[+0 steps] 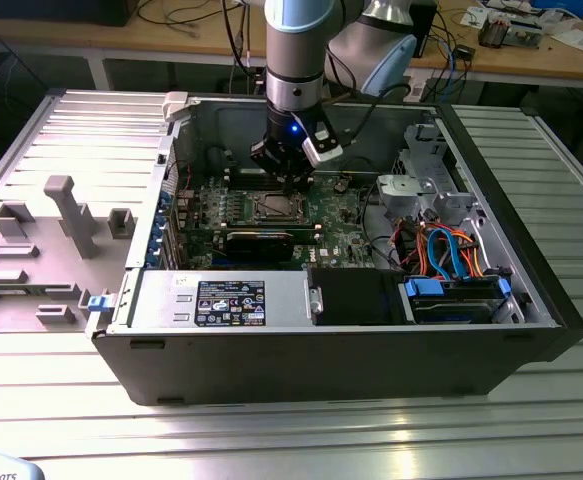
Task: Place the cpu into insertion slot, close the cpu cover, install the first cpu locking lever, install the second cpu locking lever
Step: 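Install the first cpu locking lever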
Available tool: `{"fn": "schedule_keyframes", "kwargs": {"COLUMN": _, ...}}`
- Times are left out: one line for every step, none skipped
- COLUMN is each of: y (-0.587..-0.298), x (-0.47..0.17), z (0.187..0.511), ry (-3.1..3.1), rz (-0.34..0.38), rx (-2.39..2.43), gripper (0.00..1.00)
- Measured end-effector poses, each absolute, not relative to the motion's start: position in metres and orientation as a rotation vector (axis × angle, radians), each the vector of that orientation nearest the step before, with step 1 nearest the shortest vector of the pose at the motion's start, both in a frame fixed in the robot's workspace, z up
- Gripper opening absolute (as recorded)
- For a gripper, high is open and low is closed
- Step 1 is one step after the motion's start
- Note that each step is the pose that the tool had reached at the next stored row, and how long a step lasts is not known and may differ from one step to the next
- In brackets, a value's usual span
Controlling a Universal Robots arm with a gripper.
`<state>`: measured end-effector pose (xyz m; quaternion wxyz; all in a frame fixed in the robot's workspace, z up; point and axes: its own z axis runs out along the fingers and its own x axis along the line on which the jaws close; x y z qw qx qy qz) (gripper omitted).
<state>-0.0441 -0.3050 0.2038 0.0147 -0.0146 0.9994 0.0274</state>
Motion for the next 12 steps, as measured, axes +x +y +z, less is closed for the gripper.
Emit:
{"fn": "schedule_keyframes", "kwargs": {"y": -0.3050, "x": -0.0440, "z": 0.2039, "ry": 3.111, "rz": 0.085, "rx": -0.045, "gripper": 0.11}}
{"fn": "schedule_keyframes", "kwargs": {"y": -0.3051, "x": -0.0441, "z": 0.2042, "ry": 3.111, "rz": 0.085, "rx": -0.045, "gripper": 0.11}}
{"fn": "schedule_keyframes", "kwargs": {"y": -0.3051, "x": -0.0441, "z": 0.2045, "ry": 3.111, "rz": 0.085, "rx": -0.045, "gripper": 0.11}}
{"fn": "schedule_keyframes", "kwargs": {"y": -0.3051, "x": -0.0441, "z": 0.2047, "ry": 3.111, "rz": 0.085, "rx": -0.045, "gripper": 0.11}}
{"fn": "schedule_keyframes", "kwargs": {"y": -0.3051, "x": -0.0441, "z": 0.2052, "ry": 3.111, "rz": 0.085, "rx": -0.045, "gripper": 0.11}}
{"fn": "schedule_keyframes", "kwargs": {"y": -0.3051, "x": -0.0441, "z": 0.2057, "ry": 3.111, "rz": 0.085, "rx": -0.045, "gripper": 0.11}}
{"fn": "schedule_keyframes", "kwargs": {"y": -0.3051, "x": -0.0441, "z": 0.2059, "ry": 3.111, "rz": 0.085, "rx": -0.045, "gripper": 0.11}}
{"fn": "schedule_keyframes", "kwargs": {"y": -0.3051, "x": -0.0441, "z": 0.2061, "ry": 3.111, "rz": 0.085, "rx": -0.045, "gripper": 0.11}}
{"fn": "schedule_keyframes", "kwargs": {"y": -0.3051, "x": -0.0441, "z": 0.2063, "ry": 3.111, "rz": 0.085, "rx": -0.045, "gripper": 0.11}}
{"fn": "schedule_keyframes", "kwargs": {"y": -0.3051, "x": -0.0441, "z": 0.2063, "ry": 3.111, "rz": 0.085, "rx": -0.045, "gripper": 0.11}}
{"fn": "schedule_keyframes", "kwargs": {"y": -0.3051, "x": -0.0441, "z": 0.2064, "ry": 3.111, "rz": 0.085, "rx": -0.045, "gripper": 0.11}}
{"fn": "schedule_keyframes", "kwargs": {"y": -0.3051, "x": -0.0441, "z": 0.2064, "ry": 3.111, "rz": 0.084, "rx": -0.046, "gripper": 0.11}}
